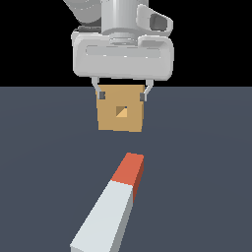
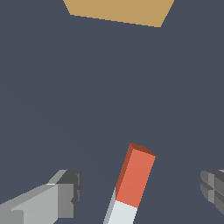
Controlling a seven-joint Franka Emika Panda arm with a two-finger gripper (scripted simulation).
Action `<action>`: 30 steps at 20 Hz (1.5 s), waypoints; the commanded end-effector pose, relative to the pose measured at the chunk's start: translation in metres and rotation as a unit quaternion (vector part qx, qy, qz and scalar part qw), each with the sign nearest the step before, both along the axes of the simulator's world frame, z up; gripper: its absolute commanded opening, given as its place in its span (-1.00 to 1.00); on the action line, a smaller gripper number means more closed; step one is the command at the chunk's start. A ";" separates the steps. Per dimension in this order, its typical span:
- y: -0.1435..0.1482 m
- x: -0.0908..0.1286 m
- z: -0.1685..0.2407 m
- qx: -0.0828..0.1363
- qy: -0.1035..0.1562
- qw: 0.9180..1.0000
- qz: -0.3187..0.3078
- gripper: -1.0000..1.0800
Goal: Insert the peg into the horizontal hole in a box.
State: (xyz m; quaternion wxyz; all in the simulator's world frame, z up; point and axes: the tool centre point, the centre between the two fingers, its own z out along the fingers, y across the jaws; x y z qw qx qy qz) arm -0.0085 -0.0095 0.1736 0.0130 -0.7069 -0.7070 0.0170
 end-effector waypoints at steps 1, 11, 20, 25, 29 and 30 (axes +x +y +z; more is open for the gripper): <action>0.000 0.000 0.000 0.000 0.000 1.000 0.000 0.92; -0.045 0.000 -0.027 -0.001 -0.006 0.999 -0.043 0.92; -0.138 -0.010 -0.084 -0.003 -0.018 0.991 -0.131 0.92; -0.163 -0.015 -0.100 -0.002 -0.021 0.988 -0.155 0.92; -0.166 -0.016 -0.102 -0.002 -0.020 0.987 -0.158 0.92; -0.166 -0.016 -0.102 -0.002 -0.020 0.987 -0.158 0.92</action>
